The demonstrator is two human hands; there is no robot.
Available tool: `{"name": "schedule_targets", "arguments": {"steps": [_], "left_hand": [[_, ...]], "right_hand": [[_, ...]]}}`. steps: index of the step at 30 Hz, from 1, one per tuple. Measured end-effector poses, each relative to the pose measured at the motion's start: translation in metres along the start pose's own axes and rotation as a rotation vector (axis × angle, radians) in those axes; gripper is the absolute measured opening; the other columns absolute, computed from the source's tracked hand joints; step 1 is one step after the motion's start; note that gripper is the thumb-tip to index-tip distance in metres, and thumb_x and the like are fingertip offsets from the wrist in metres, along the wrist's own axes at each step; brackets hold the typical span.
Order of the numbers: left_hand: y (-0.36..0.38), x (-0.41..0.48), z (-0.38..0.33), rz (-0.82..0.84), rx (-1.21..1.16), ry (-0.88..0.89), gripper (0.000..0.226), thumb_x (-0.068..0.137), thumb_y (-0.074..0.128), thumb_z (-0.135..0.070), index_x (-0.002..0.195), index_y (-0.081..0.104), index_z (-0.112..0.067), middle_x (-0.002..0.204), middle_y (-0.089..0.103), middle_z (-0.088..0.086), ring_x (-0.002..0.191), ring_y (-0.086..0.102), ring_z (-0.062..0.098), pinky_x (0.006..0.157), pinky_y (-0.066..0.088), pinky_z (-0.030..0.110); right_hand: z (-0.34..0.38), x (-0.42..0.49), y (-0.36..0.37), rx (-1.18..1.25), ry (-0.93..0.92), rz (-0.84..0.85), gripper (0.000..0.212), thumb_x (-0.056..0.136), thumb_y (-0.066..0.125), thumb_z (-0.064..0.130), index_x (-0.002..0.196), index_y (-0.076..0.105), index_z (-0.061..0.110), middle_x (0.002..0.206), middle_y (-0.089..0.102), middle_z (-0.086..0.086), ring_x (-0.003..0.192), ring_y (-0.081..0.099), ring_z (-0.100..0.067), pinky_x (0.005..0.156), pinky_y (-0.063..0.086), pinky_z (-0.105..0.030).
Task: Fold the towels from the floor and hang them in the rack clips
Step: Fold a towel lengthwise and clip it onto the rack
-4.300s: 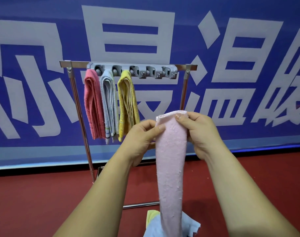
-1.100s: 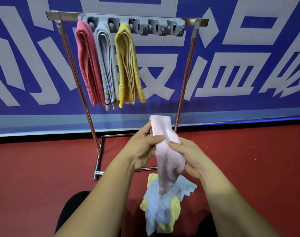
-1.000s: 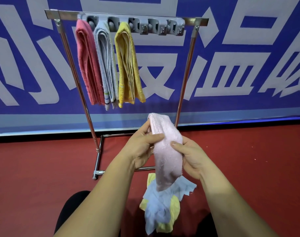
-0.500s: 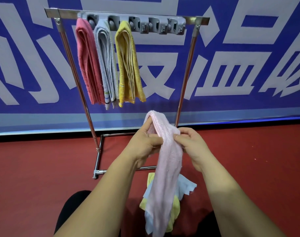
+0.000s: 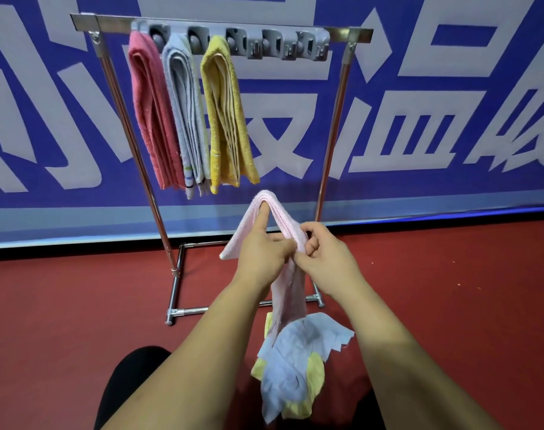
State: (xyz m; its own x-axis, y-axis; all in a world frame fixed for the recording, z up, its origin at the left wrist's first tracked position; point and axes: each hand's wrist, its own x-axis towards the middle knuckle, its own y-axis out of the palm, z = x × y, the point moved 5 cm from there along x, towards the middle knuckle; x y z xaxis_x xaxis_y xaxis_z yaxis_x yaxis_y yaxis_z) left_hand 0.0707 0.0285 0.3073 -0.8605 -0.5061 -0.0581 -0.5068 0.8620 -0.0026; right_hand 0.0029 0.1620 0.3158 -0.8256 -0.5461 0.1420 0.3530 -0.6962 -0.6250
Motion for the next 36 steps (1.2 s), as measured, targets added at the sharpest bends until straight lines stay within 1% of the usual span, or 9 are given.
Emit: {"name": "schedule_targets", "arguments": {"steps": [6, 12, 17, 19, 22, 28, 31, 33, 36], "left_hand": [[-0.005, -0.007, -0.017, -0.028, 0.061, 0.050, 0.107, 0.088, 0.065, 0.002, 0.163, 0.017, -0.056, 0.079, 0.070, 0.007, 0.070, 0.060, 0.013, 0.075, 0.055, 0.036], [-0.002, -0.008, -0.031, -0.047, 0.111, 0.139, 0.105, 0.084, 0.066, -0.008, 0.158, 0.017, -0.066, 0.084, 0.075, 0.001, 0.075, 0.064, 0.013, 0.080, 0.061, 0.052], [-0.005, -0.007, -0.033, -0.103, 0.087, 0.150, 0.106, 0.090, 0.069, -0.003, 0.163, 0.015, -0.058, 0.066, 0.061, -0.015, 0.066, 0.058, 0.008, 0.064, 0.052, 0.030], [-0.007, -0.005, -0.033, -0.140, 0.089, 0.150, 0.103, 0.091, 0.070, -0.006, 0.164, 0.017, -0.056, 0.078, 0.067, -0.014, 0.072, 0.063, 0.010, 0.063, 0.056, 0.030], [-0.007, -0.003, -0.035, -0.163, 0.070, 0.175, 0.097, 0.089, 0.070, -0.008, 0.162, 0.026, -0.055, 0.111, 0.070, -0.002, 0.100, 0.070, 0.021, 0.084, 0.065, 0.042], [-0.001, 0.008, -0.035, -0.113, -0.038, 0.176, 0.105, 0.091, 0.056, 0.009, 0.166, 0.014, -0.051, 0.077, 0.067, -0.012, 0.068, 0.059, 0.006, 0.066, 0.052, 0.025], [0.004, 0.013, -0.033, -0.093, -0.065, 0.150, 0.103, 0.094, 0.055, 0.002, 0.165, 0.005, -0.054, 0.100, 0.079, 0.000, 0.091, 0.075, 0.016, 0.086, 0.063, 0.044], [0.008, 0.014, -0.035, -0.081, -0.090, 0.149, 0.102, 0.093, 0.056, -0.003, 0.163, 0.006, -0.058, 0.107, 0.080, 0.008, 0.104, 0.076, 0.025, 0.100, 0.060, 0.057], [0.015, 0.018, -0.036, -0.051, -0.194, 0.144, 0.097, 0.099, 0.057, 0.002, 0.163, 0.014, -0.055, 0.114, 0.079, 0.012, 0.108, 0.075, 0.029, 0.105, 0.056, 0.061]], "right_hand": [[0.004, 0.003, -0.004, 0.023, -0.015, -0.056, 0.033, 0.090, 0.070, 0.016, 0.116, 0.060, 0.034, 0.076, 0.059, 0.008, 0.071, 0.058, -0.011, 0.063, 0.045, -0.031], [-0.002, 0.008, 0.003, -0.105, 0.056, -0.030, 0.029, 0.086, 0.066, 0.014, 0.107, 0.050, 0.025, 0.102, 0.060, 0.001, 0.087, 0.058, -0.023, 0.061, 0.036, -0.033], [-0.016, 0.012, -0.013, -0.186, 0.175, -0.095, 0.016, 0.093, 0.057, 0.011, 0.103, 0.065, 0.022, 0.112, 0.061, -0.004, 0.093, 0.058, -0.030, 0.073, 0.045, -0.037], [-0.019, 0.013, -0.022, -0.206, 0.237, -0.111, 0.017, 0.097, 0.052, 0.014, 0.099, 0.067, 0.020, 0.101, 0.066, -0.003, 0.090, 0.057, -0.032, 0.068, 0.042, -0.037], [-0.020, 0.015, -0.034, -0.220, 0.264, -0.125, 0.023, 0.100, 0.045, 0.019, 0.086, 0.063, 0.020, 0.093, 0.070, -0.005, 0.084, 0.059, -0.032, 0.064, 0.042, -0.038], [-0.006, 0.009, -0.040, -0.226, 0.196, -0.169, 0.017, 0.102, 0.048, 0.023, 0.108, 0.064, 0.026, 0.095, 0.071, -0.003, 0.090, 0.064, -0.033, 0.075, 0.056, -0.043], [0.005, 0.002, -0.033, -0.242, 0.104, -0.166, 0.023, 0.098, 0.051, 0.021, 0.117, 0.060, 0.031, 0.107, 0.070, -0.001, 0.097, 0.065, -0.034, 0.080, 0.056, -0.044], [0.011, -0.005, -0.025, -0.248, 0.047, -0.157, 0.034, 0.097, 0.054, 0.018, 0.128, 0.057, 0.030, 0.121, 0.066, -0.001, 0.104, 0.065, -0.036, 0.083, 0.054, -0.045], [0.016, -0.015, -0.012, -0.247, 0.010, -0.149, 0.049, 0.097, 0.054, 0.014, 0.144, 0.050, 0.028, 0.134, 0.060, -0.005, 0.110, 0.064, -0.041, 0.086, 0.054, -0.048]]}}
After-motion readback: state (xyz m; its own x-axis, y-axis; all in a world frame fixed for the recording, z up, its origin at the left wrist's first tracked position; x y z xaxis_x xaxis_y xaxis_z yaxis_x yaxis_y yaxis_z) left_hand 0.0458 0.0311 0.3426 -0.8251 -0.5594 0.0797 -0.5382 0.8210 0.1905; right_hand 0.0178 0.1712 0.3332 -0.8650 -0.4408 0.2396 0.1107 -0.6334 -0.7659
